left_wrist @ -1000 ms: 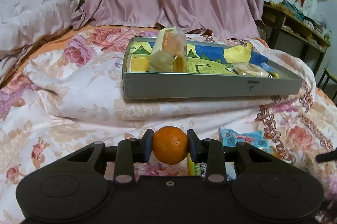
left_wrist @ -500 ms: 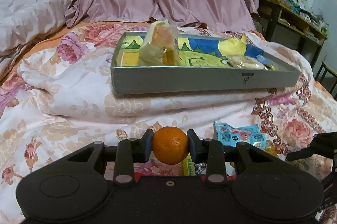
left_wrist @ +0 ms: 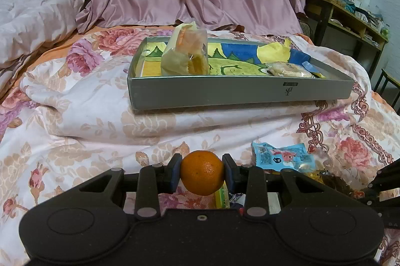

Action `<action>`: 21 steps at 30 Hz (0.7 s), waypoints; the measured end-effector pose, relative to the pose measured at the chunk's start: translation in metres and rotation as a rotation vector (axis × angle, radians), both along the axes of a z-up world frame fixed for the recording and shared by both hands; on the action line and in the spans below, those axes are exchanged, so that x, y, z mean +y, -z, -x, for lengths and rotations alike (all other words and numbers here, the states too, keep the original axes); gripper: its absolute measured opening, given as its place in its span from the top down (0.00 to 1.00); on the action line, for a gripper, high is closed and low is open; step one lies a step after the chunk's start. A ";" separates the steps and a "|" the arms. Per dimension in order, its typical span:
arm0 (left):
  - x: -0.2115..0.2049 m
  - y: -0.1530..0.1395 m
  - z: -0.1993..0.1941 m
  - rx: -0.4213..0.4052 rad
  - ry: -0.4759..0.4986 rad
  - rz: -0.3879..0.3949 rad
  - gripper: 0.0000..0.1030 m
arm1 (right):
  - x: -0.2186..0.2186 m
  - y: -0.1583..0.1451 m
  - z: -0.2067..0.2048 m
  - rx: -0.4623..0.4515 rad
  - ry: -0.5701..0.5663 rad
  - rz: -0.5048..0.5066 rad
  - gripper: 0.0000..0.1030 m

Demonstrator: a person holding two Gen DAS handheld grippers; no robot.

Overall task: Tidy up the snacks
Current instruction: 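Lift the orange with the left gripper while the right gripper grasps the dark dried snack, then carry the orange and dried snack over the grey tray with both grippers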

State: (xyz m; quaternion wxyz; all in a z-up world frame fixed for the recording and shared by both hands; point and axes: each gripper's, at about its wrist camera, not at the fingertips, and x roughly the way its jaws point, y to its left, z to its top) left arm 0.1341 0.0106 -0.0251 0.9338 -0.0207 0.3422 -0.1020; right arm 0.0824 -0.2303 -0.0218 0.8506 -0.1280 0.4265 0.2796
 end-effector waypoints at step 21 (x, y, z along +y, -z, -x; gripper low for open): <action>-0.003 0.001 0.001 0.001 0.008 -0.009 0.64 | 0.014 -0.007 -0.005 -0.029 0.021 -0.014 0.88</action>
